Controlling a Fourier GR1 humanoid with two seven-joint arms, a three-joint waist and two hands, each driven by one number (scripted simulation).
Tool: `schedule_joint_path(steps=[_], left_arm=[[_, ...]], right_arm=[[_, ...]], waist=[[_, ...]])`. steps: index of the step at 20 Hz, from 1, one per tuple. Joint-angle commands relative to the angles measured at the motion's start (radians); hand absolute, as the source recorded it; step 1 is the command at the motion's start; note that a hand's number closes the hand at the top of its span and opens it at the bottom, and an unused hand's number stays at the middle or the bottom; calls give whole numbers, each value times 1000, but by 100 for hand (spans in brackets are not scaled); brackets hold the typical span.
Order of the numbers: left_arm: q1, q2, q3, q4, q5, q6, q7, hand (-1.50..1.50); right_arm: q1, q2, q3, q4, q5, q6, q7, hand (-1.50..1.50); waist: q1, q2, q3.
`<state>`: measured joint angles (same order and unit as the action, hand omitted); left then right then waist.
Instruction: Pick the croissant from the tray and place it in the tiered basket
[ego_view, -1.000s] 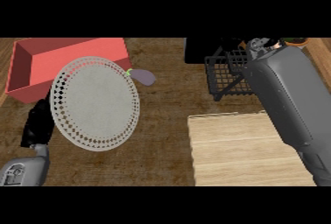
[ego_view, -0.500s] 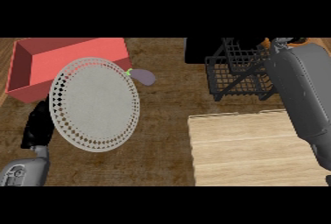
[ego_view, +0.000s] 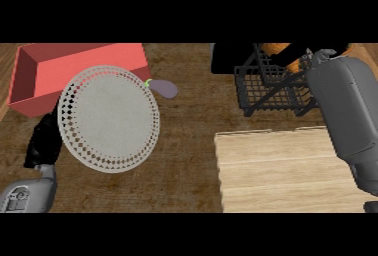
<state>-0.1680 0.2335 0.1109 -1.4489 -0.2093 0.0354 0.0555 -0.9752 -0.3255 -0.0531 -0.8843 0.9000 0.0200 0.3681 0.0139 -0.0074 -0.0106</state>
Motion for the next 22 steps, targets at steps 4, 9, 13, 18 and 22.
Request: schedule_joint_path(steps=[4, 9, 13, 18, 22], left_arm=[[12, -10, -18, -58, -15, 3, 37, 0], [20, -41, -21, 13, -46, 48, -18, 0], [32, 2, 7, -51, 0, -14, 28, 0], [16, -30, -8, -31, -20, 12, 23, 0], [44, 20, 36, -66, 15, -25, 35, 0]], right_arm=[[31, 19, -90, 25, -81, -52, -36, -150], [114, 23, -150, -67, -149, -155, -127, -150], [97, -31, -187, -139, -171, -157, -97, -150], [99, -80, -252, -243, -232, -84, 38, -150], [253, -143, -351, -345, -361, 45, 62, -150]], waist=[[-5, 8, 11], [-18, 7, 11], [-16, 4, 11], [-20, 4, 10], [-36, -3, 11]])
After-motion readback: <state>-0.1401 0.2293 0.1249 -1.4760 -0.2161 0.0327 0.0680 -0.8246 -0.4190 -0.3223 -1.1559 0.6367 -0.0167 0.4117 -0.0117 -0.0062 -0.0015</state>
